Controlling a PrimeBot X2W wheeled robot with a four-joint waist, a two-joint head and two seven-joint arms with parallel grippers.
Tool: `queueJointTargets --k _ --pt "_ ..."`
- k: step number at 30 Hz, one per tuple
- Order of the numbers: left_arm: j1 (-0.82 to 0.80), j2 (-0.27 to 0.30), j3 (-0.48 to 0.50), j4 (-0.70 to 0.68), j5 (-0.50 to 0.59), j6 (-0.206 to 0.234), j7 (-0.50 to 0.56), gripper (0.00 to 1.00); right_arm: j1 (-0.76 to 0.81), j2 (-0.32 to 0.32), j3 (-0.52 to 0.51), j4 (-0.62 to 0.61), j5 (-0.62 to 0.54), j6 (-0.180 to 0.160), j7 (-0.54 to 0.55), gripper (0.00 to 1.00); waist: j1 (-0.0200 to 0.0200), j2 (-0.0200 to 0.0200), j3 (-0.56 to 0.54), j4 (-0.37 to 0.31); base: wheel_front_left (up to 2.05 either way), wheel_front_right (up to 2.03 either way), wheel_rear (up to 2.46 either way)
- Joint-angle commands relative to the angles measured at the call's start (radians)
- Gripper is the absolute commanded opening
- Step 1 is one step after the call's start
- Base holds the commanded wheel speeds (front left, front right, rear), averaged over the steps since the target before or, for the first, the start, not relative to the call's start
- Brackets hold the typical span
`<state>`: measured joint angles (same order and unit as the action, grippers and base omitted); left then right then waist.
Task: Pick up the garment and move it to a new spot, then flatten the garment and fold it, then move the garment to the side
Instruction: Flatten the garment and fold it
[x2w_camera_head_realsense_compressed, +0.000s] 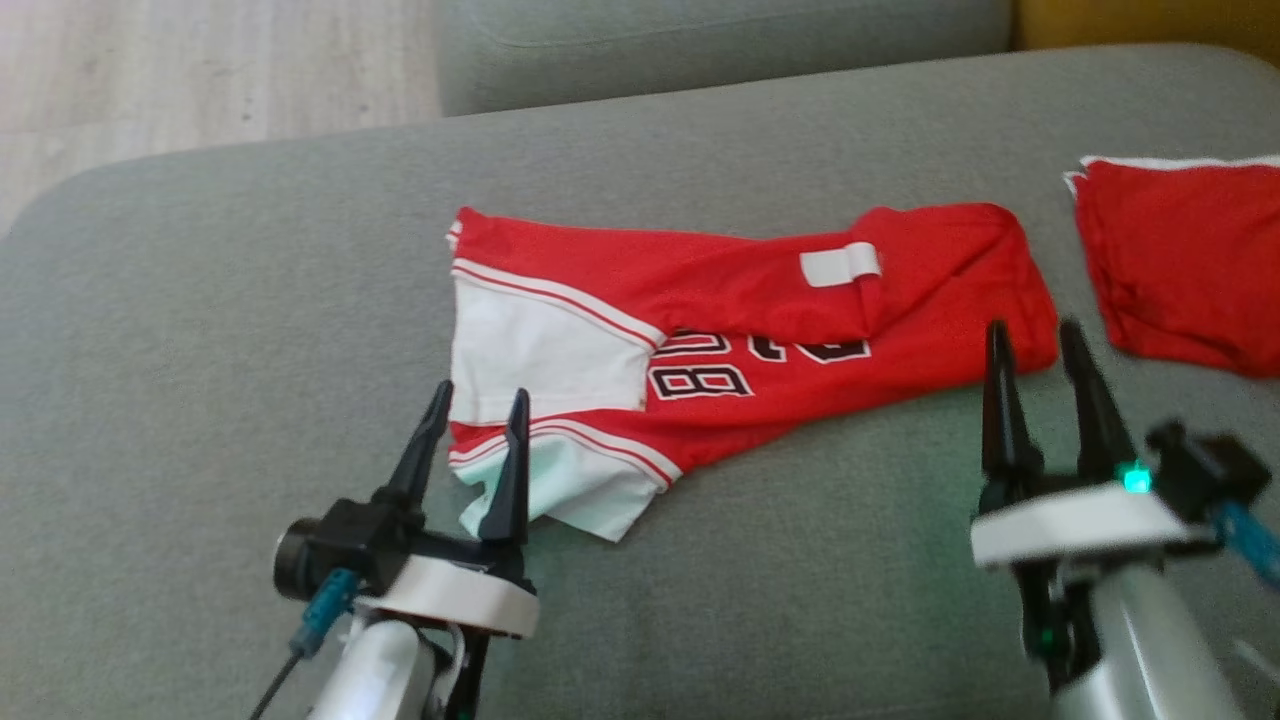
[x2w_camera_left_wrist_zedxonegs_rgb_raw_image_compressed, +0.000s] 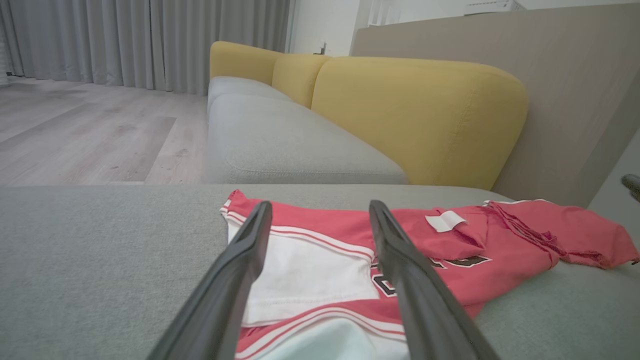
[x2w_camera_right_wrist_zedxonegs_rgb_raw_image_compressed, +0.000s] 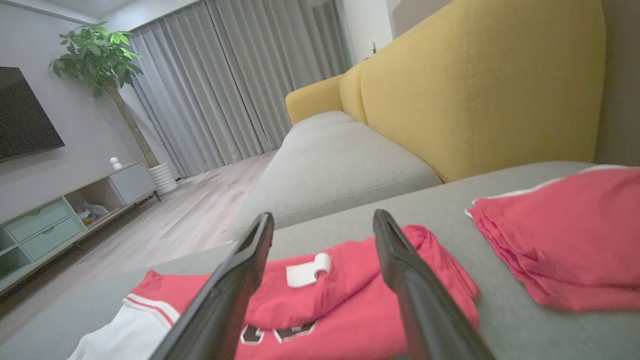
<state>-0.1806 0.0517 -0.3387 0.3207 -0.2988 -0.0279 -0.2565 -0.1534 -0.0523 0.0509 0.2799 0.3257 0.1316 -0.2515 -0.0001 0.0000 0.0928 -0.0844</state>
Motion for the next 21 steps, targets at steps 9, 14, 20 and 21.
queueJointTargets --k 9,14,20,21 --pt "-0.103 0.034 0.060 0.031 0.039 -0.018 -0.004 1.00 0.033 0.002 0.032 -0.130 0.014 -0.001 -0.010 1.00 0.0001 0.0000 0.054 -0.058 0.00 0.00 0.00" --pt "-0.192 0.058 0.064 0.132 0.059 0.005 0.057 1.00 0.032 0.002 0.026 -0.138 0.010 -0.001 -0.010 1.00 0.0001 0.0000 0.099 -0.064 0.00 0.00 0.00" --pt "-0.288 0.089 0.091 0.271 0.066 0.051 0.122 1.00 0.020 0.002 0.035 -0.149 0.008 -0.001 -0.010 1.00 0.0001 0.0000 0.145 -0.072 0.00 0.00 0.00" --pt "-0.301 0.093 0.097 0.290 0.064 0.057 0.124 1.00 0.019 0.002 0.037 -0.152 0.009 -0.001 -0.010 1.00 0.0001 0.0000 0.151 -0.073 0.00 0.00 0.00"
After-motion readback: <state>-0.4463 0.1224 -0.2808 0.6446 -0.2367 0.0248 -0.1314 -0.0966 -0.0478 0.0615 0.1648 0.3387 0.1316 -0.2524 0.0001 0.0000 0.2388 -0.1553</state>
